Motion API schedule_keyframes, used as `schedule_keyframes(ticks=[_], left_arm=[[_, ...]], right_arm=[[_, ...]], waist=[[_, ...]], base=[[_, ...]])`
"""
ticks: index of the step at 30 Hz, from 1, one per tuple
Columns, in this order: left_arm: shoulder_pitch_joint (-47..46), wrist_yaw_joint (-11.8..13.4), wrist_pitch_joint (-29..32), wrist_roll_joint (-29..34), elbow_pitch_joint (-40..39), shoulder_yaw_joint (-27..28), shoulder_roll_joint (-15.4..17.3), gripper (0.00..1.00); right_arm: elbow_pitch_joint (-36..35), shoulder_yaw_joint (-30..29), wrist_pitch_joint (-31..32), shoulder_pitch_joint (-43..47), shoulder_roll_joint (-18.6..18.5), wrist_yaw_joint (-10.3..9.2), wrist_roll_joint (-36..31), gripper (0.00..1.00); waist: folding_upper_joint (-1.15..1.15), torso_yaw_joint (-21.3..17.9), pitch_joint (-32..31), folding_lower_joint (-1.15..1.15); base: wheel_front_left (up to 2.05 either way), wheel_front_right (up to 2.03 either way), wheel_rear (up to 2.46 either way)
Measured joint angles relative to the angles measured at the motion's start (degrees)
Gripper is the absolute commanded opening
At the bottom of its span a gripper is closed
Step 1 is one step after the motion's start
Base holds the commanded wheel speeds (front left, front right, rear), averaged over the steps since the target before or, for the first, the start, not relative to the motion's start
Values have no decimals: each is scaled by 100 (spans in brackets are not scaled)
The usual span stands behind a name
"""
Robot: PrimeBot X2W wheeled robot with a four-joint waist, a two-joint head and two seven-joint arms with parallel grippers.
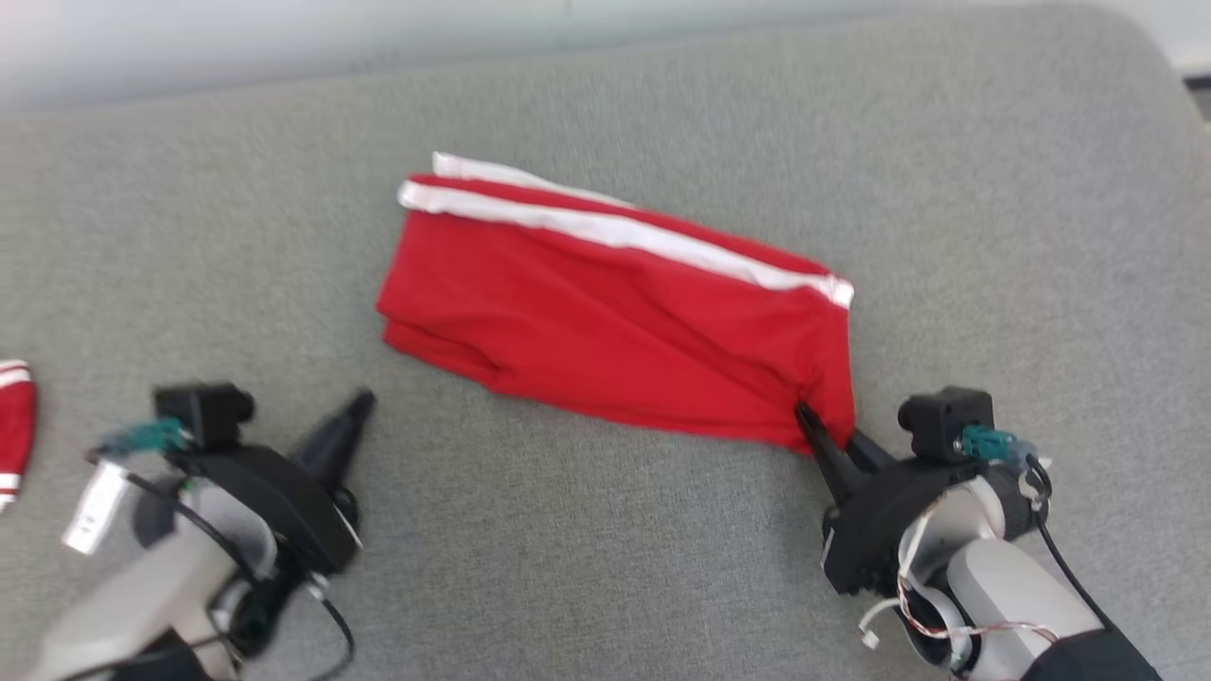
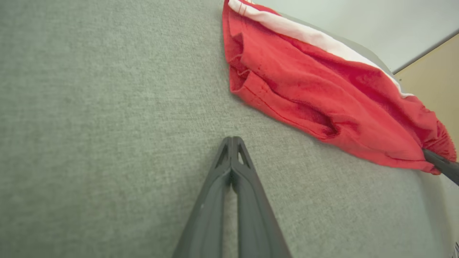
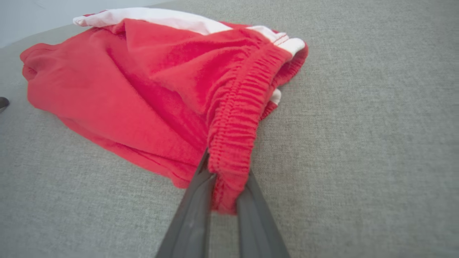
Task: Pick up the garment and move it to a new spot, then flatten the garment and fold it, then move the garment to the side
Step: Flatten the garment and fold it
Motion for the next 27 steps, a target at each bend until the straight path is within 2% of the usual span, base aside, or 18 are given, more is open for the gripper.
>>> schedule_keyframes(ticks=[6, 14, 24, 25, 26, 27], left_arm=[[303, -3, -9, -165, -7, -120, -269, 0], [302, -3, -19, -159, 31, -152, -246, 0], [-93, -3, -62, -66, 56, -218, -127, 0], [-135, -3, -62, -66, 74, -218, -129, 11], [-165, -3, -68, -65, 88, -215, -127, 49], [-181, -3, -68, -60, 101, -220, -126, 100]], right_arm=[[104, 49, 59, 261, -80, 121, 63, 0], [56, 126, 159, 313, -58, 190, 86, 0], [-4, 253, 254, 161, 62, 198, 76, 0], [-5, 269, 257, 150, 76, 198, 76, 0], [-5, 281, 258, 132, 91, 198, 76, 0], [-8, 292, 259, 102, 104, 198, 74, 0]], waist=[[0, 72, -435, 0], [0, 178, -589, 0], [0, 21, -396, 0], [0, -1, -368, 0], [0, -24, -341, 0], [0, -48, -314, 1]], base=[[0, 0, 0], [0, 0, 0], [0, 0, 0], [0, 0, 0], [0, 0, 0], [0, 0, 0]])
